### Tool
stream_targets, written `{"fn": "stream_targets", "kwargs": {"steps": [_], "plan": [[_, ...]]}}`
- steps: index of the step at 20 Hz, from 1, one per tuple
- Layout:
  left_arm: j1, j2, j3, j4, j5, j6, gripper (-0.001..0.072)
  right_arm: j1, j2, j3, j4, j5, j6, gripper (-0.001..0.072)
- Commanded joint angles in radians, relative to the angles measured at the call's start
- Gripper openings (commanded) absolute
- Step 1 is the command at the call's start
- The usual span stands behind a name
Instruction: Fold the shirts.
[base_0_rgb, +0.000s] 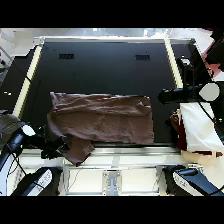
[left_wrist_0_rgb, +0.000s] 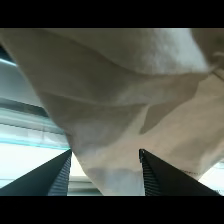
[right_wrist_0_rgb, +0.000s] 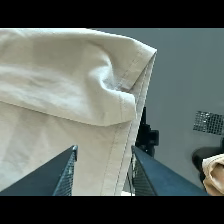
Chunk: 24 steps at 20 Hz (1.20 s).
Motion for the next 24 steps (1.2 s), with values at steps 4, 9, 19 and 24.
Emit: {"fn": "stream_targets", "kwargs": {"steps": [4, 9, 19, 24], "plan": [[-0.055, -0.06, -0.003, -0.023, 0.058, 0.011, 0.0008, 0.0, 0.003, 0.0, 0.0, 0.002, 0.001, 0.0398], [-0.055, -0.025, 0.0, -0.045, 0.06, 0.027, 0.0014, 0.0, 0.008, -0.101, -0.001, 0.183, 0.061, 0.0398], [-0.055, 0.101, 0.0, -0.045, 0.048, 0.026, 0.0014, 0.0, 0.2, -0.788, 0.37, -0.046, 0.239, 0.0397], [-0.055, 0.102, 0.0, -0.045, 0.049, 0.027, 0.0014, 0.0, 0.197, -0.789, 0.333, -0.068, 0.296, 0.0397]]}}
